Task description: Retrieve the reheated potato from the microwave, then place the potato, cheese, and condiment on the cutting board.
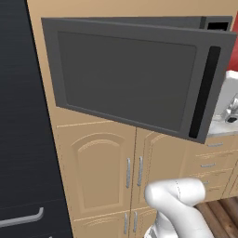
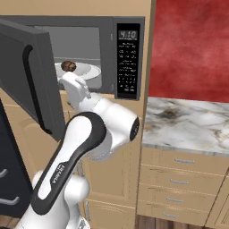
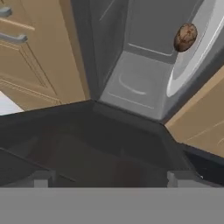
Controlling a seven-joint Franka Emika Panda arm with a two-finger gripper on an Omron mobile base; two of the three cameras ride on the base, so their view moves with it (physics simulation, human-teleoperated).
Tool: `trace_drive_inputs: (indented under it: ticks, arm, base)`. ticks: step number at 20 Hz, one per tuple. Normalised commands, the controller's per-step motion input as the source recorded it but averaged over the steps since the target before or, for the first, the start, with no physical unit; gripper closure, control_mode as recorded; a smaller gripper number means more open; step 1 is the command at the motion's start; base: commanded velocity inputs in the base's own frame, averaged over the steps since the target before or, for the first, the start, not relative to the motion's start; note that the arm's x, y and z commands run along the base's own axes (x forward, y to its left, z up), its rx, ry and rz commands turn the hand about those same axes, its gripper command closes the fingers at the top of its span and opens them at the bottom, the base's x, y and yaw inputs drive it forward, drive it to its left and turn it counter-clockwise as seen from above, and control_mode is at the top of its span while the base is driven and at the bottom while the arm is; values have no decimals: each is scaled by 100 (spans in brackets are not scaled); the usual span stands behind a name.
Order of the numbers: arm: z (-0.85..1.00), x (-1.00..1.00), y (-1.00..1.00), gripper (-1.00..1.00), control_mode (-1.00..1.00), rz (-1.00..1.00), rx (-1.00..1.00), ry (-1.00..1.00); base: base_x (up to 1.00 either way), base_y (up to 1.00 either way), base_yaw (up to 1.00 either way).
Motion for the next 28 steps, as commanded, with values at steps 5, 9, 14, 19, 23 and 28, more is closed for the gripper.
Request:
trace_drive_inputs:
  ticks: [5, 9, 14, 19, 23, 28]
  arm:
    - [0, -51, 27, -100, -100, 38, 0, -7]
    - [0, -66, 33, -100, -100, 29, -1, -17]
    - [0, -65, 46, -100, -100, 18, -8, -26]
    - [6, -51, 63, -100, -100, 0, -23, -24]
    - [15, -27, 72, -100, -100, 0, -31, -20]
    - [8, -11, 74, -100, -100, -4, -23, -17]
  base:
    - [0, 0, 0]
    - [0, 0, 0]
    - [0, 0, 0]
    - [0, 0, 0]
    - [0, 0, 0]
    - [0, 0, 0]
